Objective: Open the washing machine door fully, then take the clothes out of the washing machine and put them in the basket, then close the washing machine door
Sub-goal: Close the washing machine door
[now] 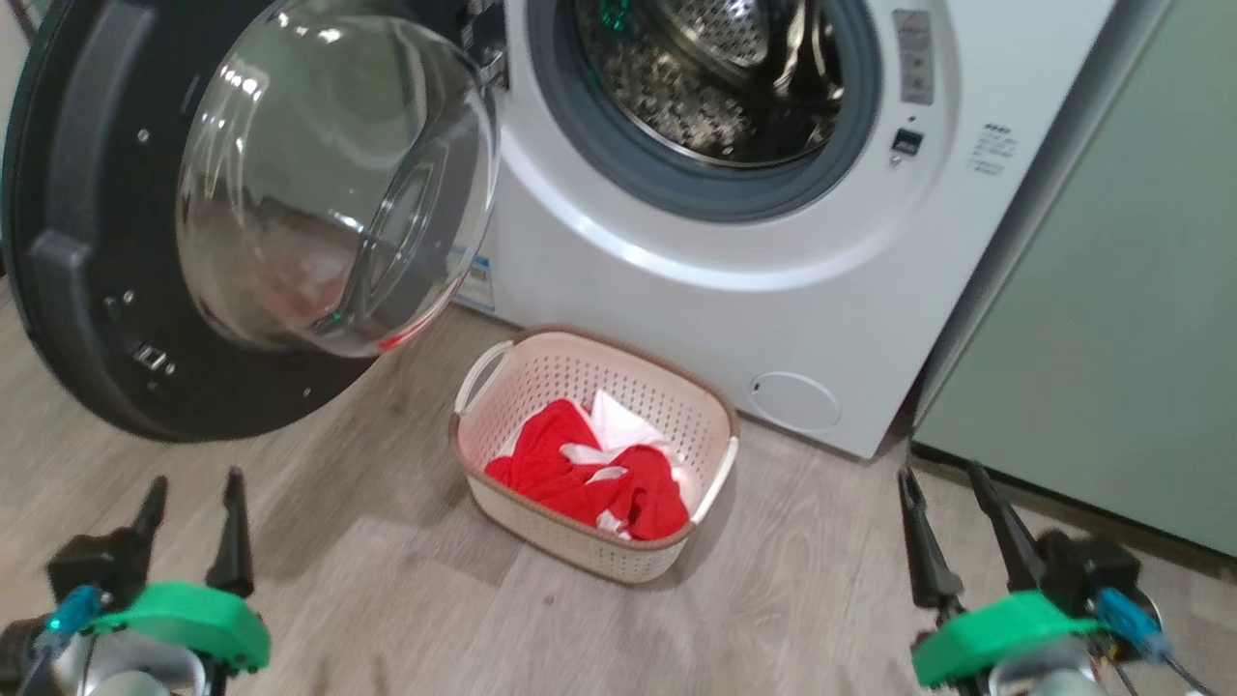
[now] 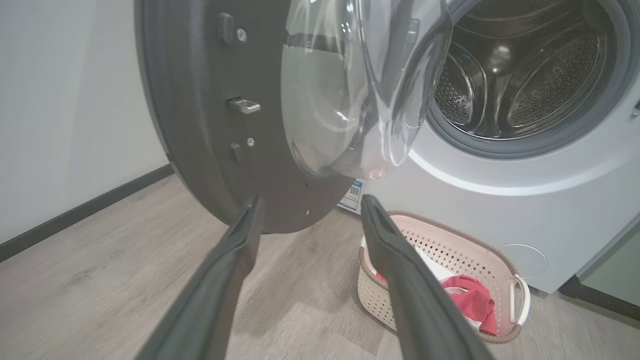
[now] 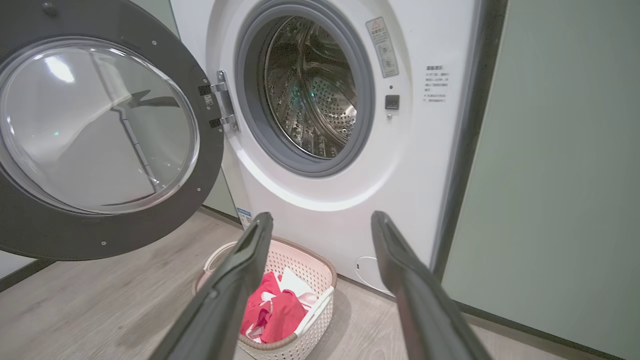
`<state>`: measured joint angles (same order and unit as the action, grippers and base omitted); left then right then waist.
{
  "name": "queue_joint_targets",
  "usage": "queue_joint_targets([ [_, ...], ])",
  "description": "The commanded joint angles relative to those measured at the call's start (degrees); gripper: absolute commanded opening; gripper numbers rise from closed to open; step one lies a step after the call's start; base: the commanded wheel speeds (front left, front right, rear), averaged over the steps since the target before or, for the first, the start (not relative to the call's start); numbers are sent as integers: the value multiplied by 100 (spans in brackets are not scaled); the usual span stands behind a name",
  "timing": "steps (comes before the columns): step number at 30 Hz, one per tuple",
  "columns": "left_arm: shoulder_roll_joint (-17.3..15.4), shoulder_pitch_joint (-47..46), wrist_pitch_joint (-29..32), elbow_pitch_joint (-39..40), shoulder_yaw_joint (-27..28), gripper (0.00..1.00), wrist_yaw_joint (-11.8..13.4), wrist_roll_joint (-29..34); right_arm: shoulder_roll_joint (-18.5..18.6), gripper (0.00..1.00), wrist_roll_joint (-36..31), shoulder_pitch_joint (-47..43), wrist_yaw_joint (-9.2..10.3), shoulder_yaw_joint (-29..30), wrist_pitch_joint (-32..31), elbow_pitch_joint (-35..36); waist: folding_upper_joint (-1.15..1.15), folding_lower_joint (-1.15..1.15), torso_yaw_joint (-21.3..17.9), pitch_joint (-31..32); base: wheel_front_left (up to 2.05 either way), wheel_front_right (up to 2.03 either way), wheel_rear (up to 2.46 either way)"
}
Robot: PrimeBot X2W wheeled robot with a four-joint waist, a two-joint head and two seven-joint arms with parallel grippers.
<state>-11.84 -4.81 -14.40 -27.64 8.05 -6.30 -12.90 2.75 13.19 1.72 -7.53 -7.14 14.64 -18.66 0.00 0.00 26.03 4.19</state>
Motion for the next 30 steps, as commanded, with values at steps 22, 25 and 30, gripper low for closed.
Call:
queue_joint_targets([
  [22,194,102,-60,863,1490,57,85,-101,14,100,195,1065,4,-885,36,-310,0,0,304,-389,0,0,0],
  [25,253,69,-60,844,1776,0,24,-402,14,100,201,1073,4,-897,36,-314,0,0,304,-386,0,0,0],
  [30,48,-181,-25,484,2443,0,-79,-1478,13,100,221,1002,4,-835,36,-270,0,0,284,-359,0,0,0],
])
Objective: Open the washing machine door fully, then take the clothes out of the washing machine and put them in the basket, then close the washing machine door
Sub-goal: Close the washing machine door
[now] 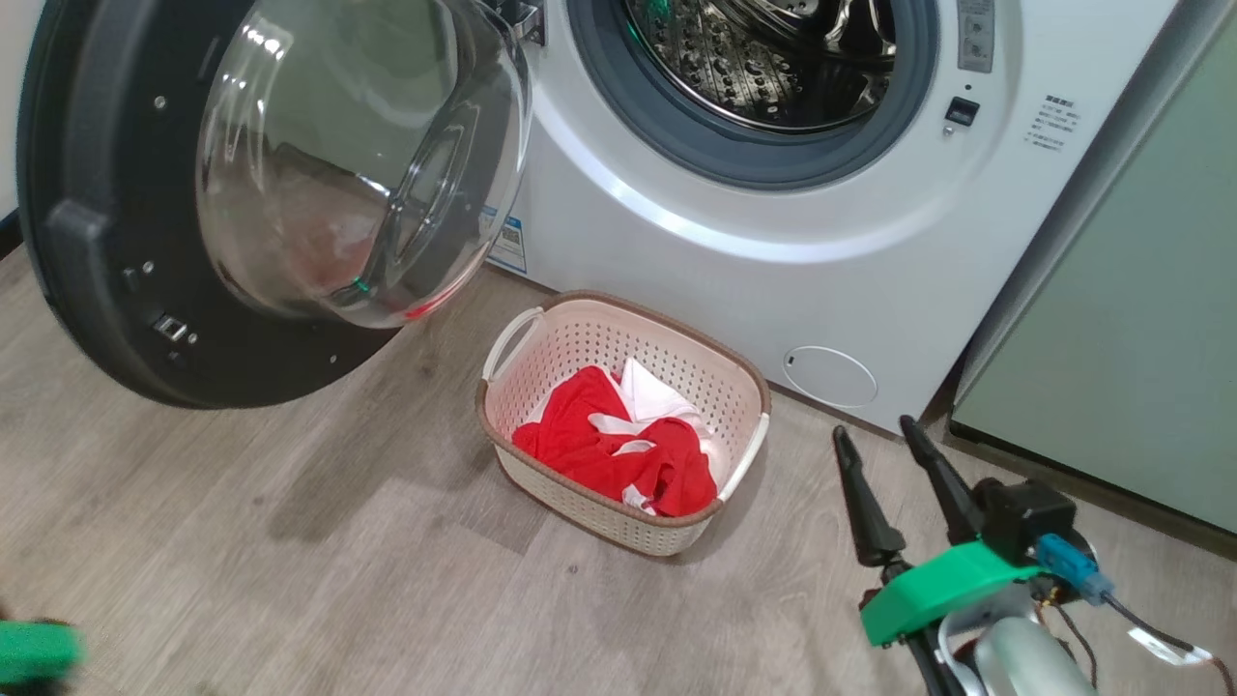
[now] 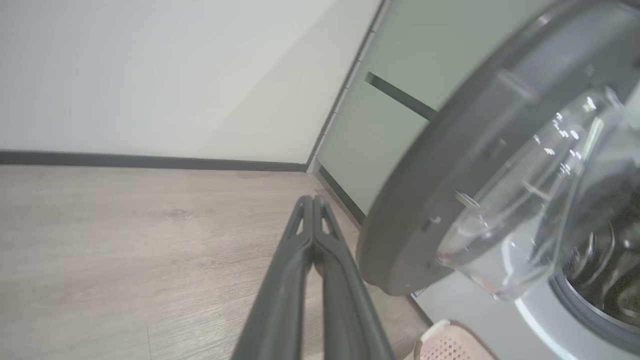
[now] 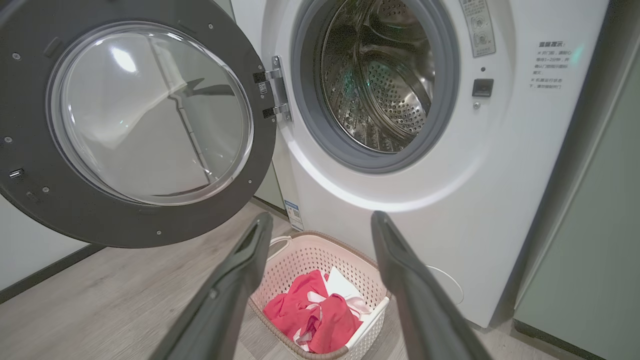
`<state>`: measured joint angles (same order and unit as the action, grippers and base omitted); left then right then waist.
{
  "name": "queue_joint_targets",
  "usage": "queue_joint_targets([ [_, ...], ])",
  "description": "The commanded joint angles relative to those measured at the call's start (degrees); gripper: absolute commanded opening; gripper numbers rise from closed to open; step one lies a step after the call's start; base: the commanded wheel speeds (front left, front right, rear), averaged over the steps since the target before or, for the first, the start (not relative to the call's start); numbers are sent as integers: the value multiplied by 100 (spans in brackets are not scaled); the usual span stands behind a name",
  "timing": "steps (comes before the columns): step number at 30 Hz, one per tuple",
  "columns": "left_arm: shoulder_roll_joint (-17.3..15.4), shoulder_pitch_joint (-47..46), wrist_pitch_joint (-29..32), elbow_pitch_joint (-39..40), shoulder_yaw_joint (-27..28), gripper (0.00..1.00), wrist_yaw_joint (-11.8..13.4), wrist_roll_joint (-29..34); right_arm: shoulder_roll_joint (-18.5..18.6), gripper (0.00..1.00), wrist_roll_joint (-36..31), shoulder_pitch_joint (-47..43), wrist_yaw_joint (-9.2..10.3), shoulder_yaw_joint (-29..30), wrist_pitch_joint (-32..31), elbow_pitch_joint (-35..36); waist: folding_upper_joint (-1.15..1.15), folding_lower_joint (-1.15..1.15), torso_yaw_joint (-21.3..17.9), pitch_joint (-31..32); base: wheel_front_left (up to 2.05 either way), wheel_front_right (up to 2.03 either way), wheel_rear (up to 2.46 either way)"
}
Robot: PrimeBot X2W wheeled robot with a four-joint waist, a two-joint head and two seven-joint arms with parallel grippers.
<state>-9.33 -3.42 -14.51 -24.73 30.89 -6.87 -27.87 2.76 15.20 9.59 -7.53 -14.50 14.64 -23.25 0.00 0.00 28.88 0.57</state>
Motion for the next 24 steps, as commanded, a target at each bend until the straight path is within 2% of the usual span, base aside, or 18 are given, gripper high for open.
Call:
queue_joint_targets([
  [1,-254,-450,80,96,305,0,-34,-330,12,100,16,184,4,-64,36,205,0,0,-6,10,0,0,0],
  [8,-1154,-1585,1404,-773,1265,0,-21,-2355,12,100,-39,-73,4,162,36,295,0,0,-43,52,0,0,0],
  [12,-1714,-2480,2274,-1690,1677,0,316,-3192,12,100,-57,-203,4,267,36,346,0,0,-85,93,0,0,0],
  [15,-2066,-3100,2783,-2334,1818,0,655,-3565,12,100,-65,-319,4,350,36,396,0,0,-121,135,0,0,0],
  [18,-2274,-3639,3175,-2799,1830,0,924,-3780,12,100,-73,-448,4,429,36,446,0,0,-153,177,0,0,0],
  [22,-2408,-4200,3629,-3155,1757,0,1093,-3955,12,100,-109,-616,4,508,36,482,0,0,-205,218,0,0,0],
  [24,-2457,-4328,3897,-3237,1561,0,1091,-3883,13,100,-144,-643,4,498,36,489,0,0,-282,194,0,0,0],
])
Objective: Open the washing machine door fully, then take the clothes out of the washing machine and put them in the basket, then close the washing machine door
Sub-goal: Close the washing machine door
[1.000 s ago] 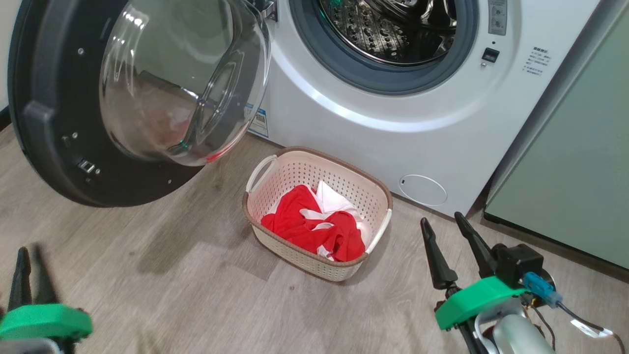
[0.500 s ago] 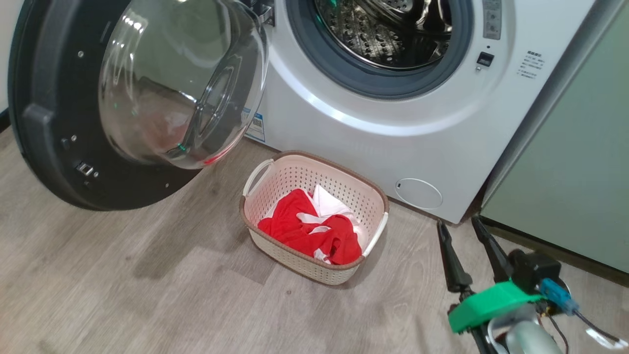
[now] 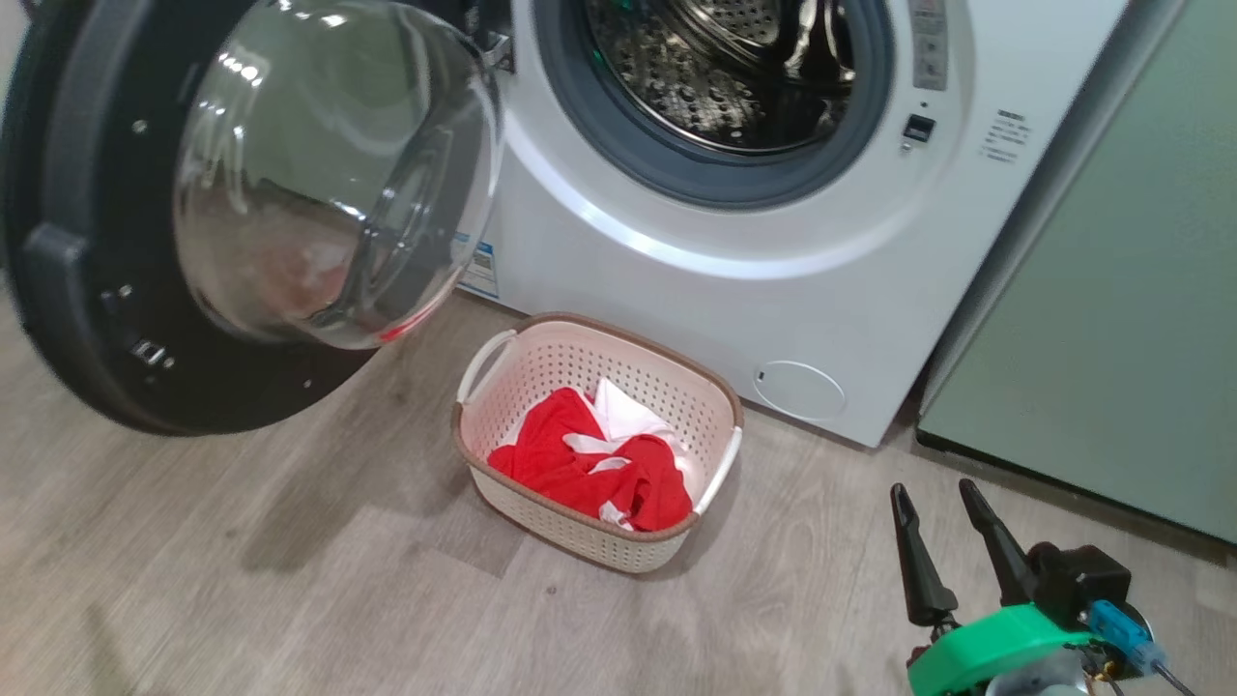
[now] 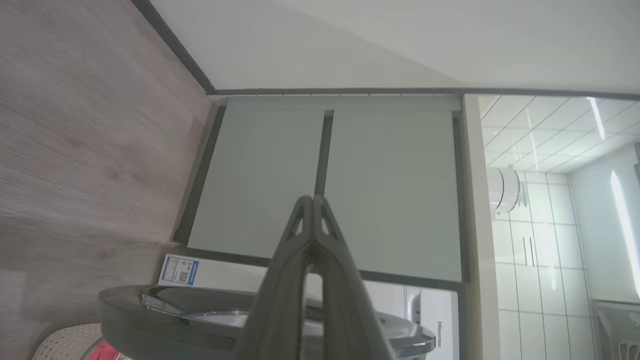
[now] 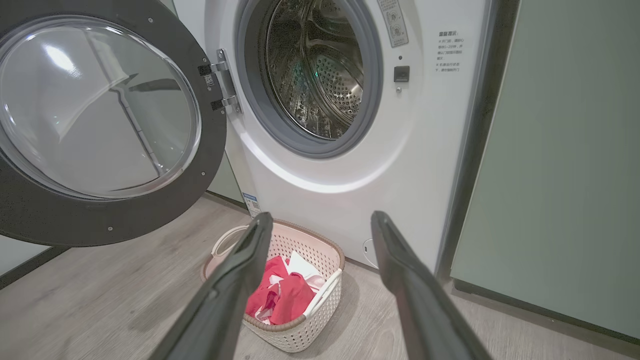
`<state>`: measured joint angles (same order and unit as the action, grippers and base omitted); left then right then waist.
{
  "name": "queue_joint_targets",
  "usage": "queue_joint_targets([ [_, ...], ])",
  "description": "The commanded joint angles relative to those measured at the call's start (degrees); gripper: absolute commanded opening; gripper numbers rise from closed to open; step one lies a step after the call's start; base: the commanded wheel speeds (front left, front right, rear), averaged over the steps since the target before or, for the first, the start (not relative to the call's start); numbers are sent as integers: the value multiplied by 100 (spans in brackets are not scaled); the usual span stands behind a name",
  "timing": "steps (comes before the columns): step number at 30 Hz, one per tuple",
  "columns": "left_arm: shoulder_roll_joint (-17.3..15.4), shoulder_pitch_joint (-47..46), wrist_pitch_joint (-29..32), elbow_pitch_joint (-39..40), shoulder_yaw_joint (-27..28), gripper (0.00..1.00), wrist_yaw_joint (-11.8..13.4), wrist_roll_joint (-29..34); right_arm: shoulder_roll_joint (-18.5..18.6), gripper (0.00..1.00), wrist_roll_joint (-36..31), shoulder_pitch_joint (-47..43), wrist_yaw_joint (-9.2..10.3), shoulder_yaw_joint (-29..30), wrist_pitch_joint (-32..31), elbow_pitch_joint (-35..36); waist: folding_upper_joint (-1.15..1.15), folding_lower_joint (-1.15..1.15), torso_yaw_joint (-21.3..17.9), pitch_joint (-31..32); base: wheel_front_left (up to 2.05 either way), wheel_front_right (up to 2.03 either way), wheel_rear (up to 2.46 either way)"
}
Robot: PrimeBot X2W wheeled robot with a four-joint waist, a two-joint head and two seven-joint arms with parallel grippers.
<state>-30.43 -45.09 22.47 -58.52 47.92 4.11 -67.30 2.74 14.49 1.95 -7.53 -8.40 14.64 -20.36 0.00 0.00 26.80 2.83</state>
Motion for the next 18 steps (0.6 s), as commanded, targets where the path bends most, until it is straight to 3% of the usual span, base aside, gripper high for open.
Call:
queue_joint_targets([
  [1,-338,-222,355,115,-249,0,-24,91,25,100,-85,119,4,-106,36,203,0,0,-107,-48,0,0,0],
  [6,-247,-374,913,118,-709,0,-104,277,101,100,-121,175,4,-150,36,206,0,0,-301,-155,0,0,0],
  [13,-168,-368,947,218,-783,0,-116,302,157,100,-164,315,4,-195,36,214,0,0,-556,-371,0,0,0],
  [18,66,-398,1063,368,-861,0,-219,254,171,100,-174,264,4,-128,36,196,0,0,-608,-413,0,0,0],
])
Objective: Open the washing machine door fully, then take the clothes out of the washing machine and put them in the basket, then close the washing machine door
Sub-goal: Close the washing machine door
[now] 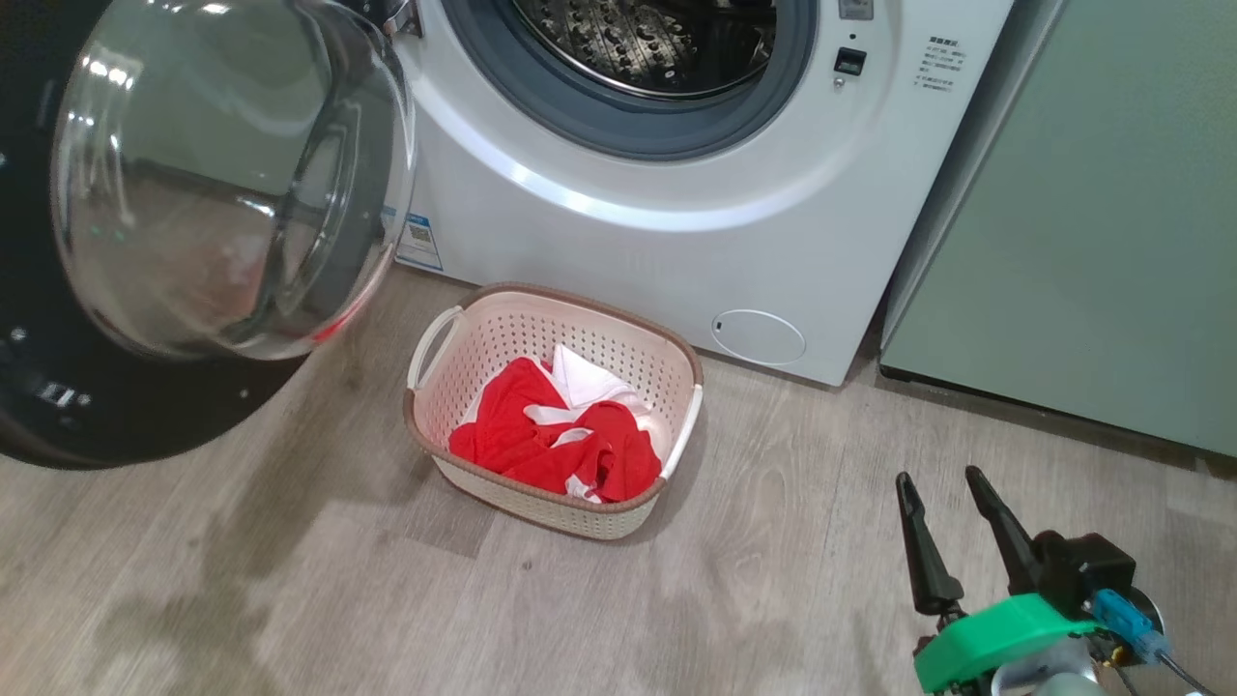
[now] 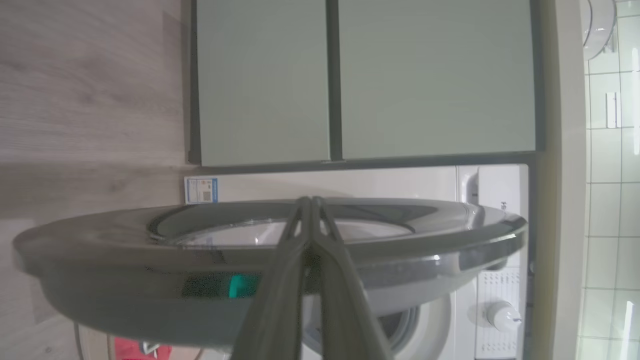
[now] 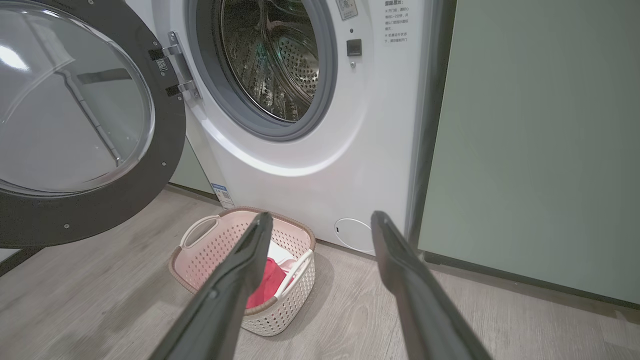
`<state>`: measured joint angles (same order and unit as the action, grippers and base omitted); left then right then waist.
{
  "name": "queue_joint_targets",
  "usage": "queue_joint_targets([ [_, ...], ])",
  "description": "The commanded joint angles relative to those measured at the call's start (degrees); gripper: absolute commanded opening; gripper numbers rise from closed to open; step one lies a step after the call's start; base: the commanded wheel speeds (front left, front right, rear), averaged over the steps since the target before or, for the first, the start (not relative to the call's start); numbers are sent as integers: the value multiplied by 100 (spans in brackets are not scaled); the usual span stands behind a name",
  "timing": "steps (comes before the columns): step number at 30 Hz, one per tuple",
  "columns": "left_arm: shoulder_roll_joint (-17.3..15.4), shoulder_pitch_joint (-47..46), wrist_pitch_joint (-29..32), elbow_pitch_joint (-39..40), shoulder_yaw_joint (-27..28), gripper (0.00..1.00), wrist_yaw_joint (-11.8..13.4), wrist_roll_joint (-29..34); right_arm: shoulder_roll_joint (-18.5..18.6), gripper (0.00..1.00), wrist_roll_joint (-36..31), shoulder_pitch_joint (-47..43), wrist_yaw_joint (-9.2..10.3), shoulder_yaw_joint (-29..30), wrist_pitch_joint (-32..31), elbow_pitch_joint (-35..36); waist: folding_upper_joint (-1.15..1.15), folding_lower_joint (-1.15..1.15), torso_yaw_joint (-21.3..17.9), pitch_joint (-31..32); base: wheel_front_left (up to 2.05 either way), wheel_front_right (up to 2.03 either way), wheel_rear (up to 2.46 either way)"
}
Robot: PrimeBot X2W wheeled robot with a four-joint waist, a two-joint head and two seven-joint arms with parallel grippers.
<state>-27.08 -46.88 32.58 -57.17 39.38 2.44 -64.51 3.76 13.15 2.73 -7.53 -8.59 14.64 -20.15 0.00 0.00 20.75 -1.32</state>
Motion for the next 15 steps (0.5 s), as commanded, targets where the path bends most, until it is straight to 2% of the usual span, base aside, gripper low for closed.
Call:
queue_joint_targets([
  [1,-215,-222,107,268,-49,0,-57,-20,67,100,-42,175,4,-109,36,171,0,0,-8,7,0,0,0],
  [9,167,-25,722,631,-262,0,-20,-85,29,100,-22,125,4,-74,36,158,0,0,5,147,0,0,0],
  [15,722,317,1306,1283,-500,0,74,-164,-21,100,16,25,4,-32,36,168,0,0,112,296,0,0,0],
])
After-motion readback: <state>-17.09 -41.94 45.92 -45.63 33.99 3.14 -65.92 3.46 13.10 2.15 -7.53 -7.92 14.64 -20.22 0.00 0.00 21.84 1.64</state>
